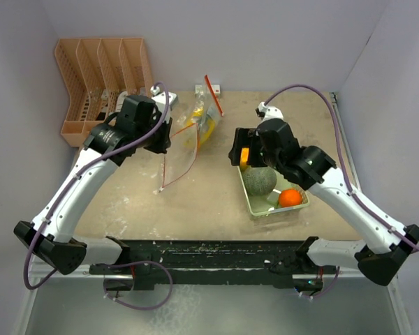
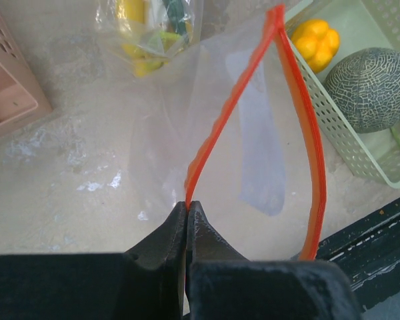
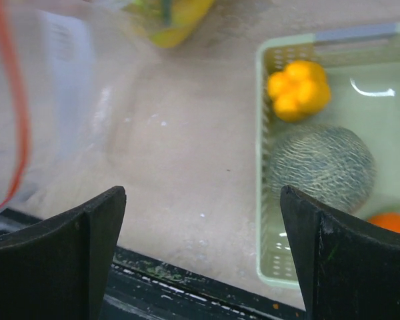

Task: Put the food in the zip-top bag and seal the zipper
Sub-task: Open the zipper of the food storage bag, then pick up the fake vegetable from the bin.

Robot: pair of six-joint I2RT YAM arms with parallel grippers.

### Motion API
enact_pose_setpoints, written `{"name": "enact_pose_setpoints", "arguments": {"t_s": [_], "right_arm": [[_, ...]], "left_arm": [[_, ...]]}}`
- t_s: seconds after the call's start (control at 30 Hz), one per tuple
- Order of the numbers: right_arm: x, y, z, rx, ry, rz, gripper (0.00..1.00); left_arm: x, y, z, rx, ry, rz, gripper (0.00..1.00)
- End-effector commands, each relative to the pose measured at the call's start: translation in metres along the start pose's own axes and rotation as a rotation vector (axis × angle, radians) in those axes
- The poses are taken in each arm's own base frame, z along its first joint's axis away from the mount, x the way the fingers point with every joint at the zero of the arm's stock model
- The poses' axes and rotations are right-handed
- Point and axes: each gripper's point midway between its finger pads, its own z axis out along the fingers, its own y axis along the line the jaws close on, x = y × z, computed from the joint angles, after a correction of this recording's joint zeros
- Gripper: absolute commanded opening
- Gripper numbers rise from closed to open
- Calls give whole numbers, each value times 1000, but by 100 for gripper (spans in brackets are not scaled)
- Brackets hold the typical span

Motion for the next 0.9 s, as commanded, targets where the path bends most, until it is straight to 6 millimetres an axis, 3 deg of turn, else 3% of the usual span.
{"name": "enact_pose_setpoints", "arguments": {"t_s": [0.0,0.13,0.27,0.37,0.5,0.7,0.87], "right_arm": [[34,-64,6,352,149,34,100],[51,-83,10,423,197,61,100],[51,-89,19,418,198,77,100],[39,-88,32,396,167,54,99],[23,-92,61,379,139,55,100],[20,-107,116,435,167,42,98],[14,-119,144,463,125,116,96]], "left_arm": [[-20,6,-15,-25,-58,45,0],[-2,-5,5,39,-19,17,0],[15,-20,30,122,2,-35,0],[21,-26,47,159,14,-48,0],[18,-30,58,182,9,-42,0],[11,-36,66,217,-4,-46,0],[11,-39,66,237,-7,-49,0]]}}
